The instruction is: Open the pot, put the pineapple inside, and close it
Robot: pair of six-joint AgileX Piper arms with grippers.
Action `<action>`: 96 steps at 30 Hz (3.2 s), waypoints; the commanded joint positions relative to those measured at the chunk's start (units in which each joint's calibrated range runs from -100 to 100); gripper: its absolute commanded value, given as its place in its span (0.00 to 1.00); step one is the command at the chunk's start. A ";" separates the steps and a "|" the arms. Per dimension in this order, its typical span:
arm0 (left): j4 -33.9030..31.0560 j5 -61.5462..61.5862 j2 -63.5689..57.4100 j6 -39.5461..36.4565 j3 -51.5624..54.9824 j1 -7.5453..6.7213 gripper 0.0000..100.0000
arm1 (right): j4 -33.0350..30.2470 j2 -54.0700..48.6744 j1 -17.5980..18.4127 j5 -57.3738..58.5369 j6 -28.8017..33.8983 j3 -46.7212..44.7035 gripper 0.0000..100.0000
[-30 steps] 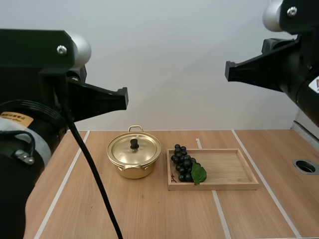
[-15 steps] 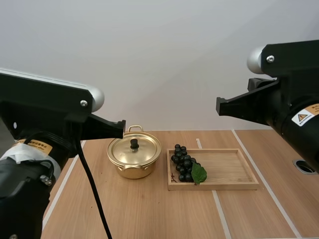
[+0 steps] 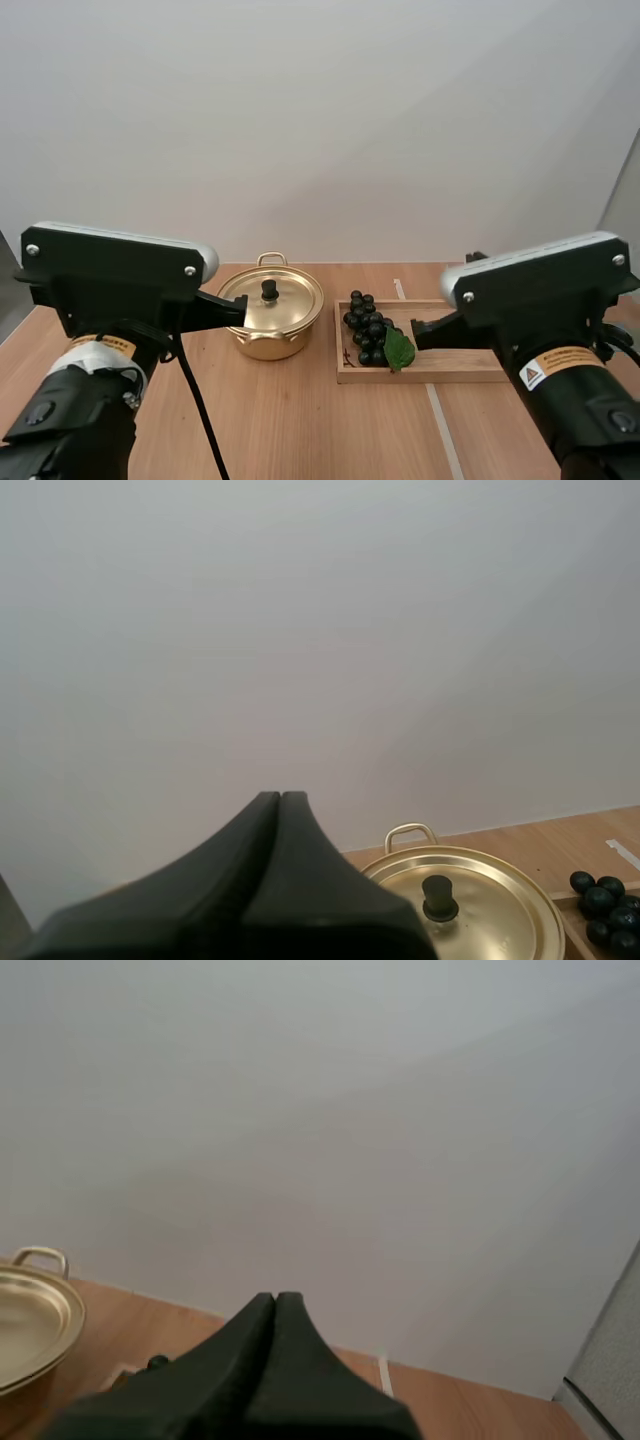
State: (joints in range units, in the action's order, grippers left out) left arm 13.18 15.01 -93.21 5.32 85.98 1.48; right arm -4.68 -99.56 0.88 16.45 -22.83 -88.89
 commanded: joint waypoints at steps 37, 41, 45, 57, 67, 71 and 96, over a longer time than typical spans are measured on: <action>-1.38 16.35 -6.79 -3.66 14.02 -0.90 0.00 | 5.93 -0.44 -5.06 18.14 0.63 -11.11 0.00; -1.38 16.16 -6.79 -7.08 14.02 -0.40 0.00 | 6.53 -0.44 -5.06 17.53 0.83 -11.11 0.00; -1.49 16.16 -6.79 -7.47 14.02 0.38 0.00 | 6.53 -0.44 -5.06 17.04 1.62 -11.11 0.00; -2.40 14.84 -6.79 -7.79 14.02 1.33 0.00 | 6.18 -0.44 -5.06 16.98 1.62 -11.11 0.00; -2.75 11.69 -6.79 -6.70 14.02 1.33 0.00 | 6.20 -0.44 -2.18 16.64 1.62 -11.11 0.00; -2.75 11.69 -6.79 -6.70 14.02 1.33 0.00 | 6.20 -0.44 -2.18 16.64 1.62 -11.11 0.00; -6.97 14.91 -6.79 -6.70 14.02 1.33 0.00 | 11.75 -0.44 -2.20 12.83 1.62 -11.11 0.00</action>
State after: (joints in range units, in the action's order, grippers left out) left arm 6.93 30.45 -99.62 -1.57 99.94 2.73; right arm 6.85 -99.67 -1.44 30.81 -21.35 -99.80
